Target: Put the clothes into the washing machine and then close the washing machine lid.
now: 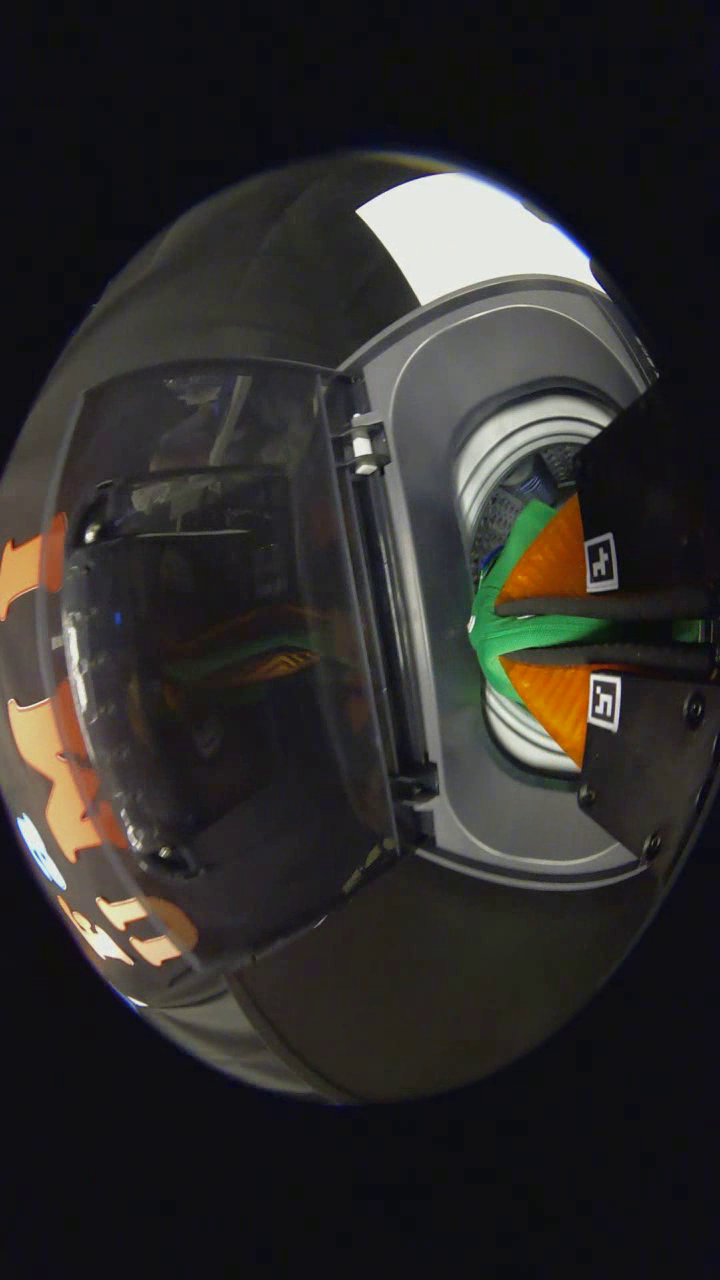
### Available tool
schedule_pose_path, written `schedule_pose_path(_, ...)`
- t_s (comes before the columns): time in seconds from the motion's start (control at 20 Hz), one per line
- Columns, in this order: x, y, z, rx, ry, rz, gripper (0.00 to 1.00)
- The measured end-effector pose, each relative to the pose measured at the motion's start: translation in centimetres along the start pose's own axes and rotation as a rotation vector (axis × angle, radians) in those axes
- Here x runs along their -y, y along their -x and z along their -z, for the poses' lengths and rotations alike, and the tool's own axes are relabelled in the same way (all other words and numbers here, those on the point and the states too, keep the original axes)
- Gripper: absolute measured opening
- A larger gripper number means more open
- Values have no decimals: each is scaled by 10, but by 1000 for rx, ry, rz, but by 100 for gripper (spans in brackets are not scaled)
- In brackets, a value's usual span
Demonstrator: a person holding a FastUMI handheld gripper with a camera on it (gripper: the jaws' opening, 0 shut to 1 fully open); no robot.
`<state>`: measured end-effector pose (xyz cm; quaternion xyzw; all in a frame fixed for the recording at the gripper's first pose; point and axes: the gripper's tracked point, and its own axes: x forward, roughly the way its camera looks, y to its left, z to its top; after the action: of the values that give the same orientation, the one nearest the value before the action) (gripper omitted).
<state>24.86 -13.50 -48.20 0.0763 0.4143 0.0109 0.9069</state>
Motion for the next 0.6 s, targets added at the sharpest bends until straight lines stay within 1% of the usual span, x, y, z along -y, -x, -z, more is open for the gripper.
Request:
schedule_pose_path(0.25,14,-22,17,-109,9,45,16)
schedule_pose_path(0.6,27,-33,58,-243,25,83,17)
